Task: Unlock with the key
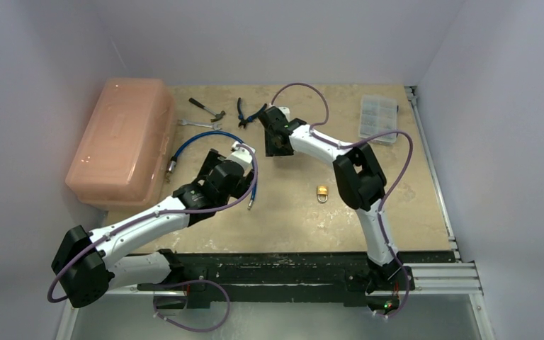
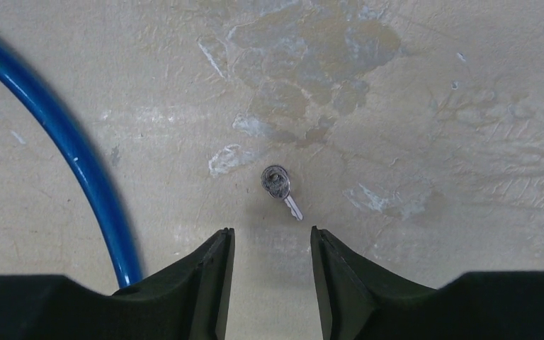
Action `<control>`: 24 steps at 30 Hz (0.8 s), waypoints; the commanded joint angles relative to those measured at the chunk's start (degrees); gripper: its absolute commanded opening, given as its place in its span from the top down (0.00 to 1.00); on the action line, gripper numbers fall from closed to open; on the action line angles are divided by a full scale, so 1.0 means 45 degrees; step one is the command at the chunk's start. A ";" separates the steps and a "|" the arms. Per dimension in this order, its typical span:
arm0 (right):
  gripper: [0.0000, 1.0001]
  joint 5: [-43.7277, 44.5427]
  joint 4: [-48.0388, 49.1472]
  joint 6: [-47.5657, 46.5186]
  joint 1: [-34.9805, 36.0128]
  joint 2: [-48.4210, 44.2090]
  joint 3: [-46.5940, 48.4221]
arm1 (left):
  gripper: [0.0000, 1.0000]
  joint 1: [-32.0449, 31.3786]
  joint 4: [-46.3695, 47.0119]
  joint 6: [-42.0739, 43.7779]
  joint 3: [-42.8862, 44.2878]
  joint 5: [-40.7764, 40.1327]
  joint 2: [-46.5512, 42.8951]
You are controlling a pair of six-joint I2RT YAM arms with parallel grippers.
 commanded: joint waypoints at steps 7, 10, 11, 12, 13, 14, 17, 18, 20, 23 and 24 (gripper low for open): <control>0.61 0.0376 -0.0218 -0.0468 -0.0484 0.0922 0.1522 | 0.05 0.0140 0.0080 0.0213 0.0022 0.0029 -0.0028; 0.68 0.0184 -0.0446 -0.0518 -0.0579 0.1362 0.2027 | 0.05 0.0197 0.0169 0.0268 -0.0006 0.0019 -0.0151; 0.70 0.0122 -0.0454 -0.0533 -0.0609 0.1437 0.2098 | 0.05 0.0226 0.0181 0.0274 -0.0018 0.0025 -0.0176; 0.70 0.0073 -0.0438 -0.0537 -0.0608 0.1481 0.2116 | 0.05 0.0242 0.0200 0.0282 -0.0019 0.0024 -0.0182; 0.70 0.0018 -0.0414 -0.0523 -0.0620 0.1506 0.2104 | 0.05 0.0266 0.0202 0.0283 -0.0005 0.0036 -0.0180; 0.72 -0.0036 -0.0360 -0.0521 -0.0622 0.1511 0.2068 | 0.05 0.0283 0.0198 0.0283 -0.0018 0.0052 -0.0165; 0.78 -0.0089 -0.0329 -0.0504 -0.0622 0.1519 0.2017 | 0.05 0.0322 0.0203 0.0300 0.0012 0.0077 -0.0122; 0.79 -0.0110 -0.0315 -0.0499 -0.0651 0.1508 0.1979 | 0.05 0.0337 0.0213 0.0302 0.0006 0.0081 -0.0102; 0.84 -0.0100 -0.0255 -0.0516 -0.0642 0.1465 0.1898 | 0.05 0.0364 0.0222 0.0302 0.0000 0.0112 -0.0084; 0.88 -0.0099 -0.0266 -0.0552 -0.0684 0.1430 0.1872 | 0.05 0.0410 0.0222 0.0312 0.0002 0.0140 -0.0082; 0.90 -0.0109 -0.0271 -0.0593 -0.0681 0.1421 0.1883 | 0.05 0.0406 0.0222 0.0323 0.0000 0.0150 -0.0082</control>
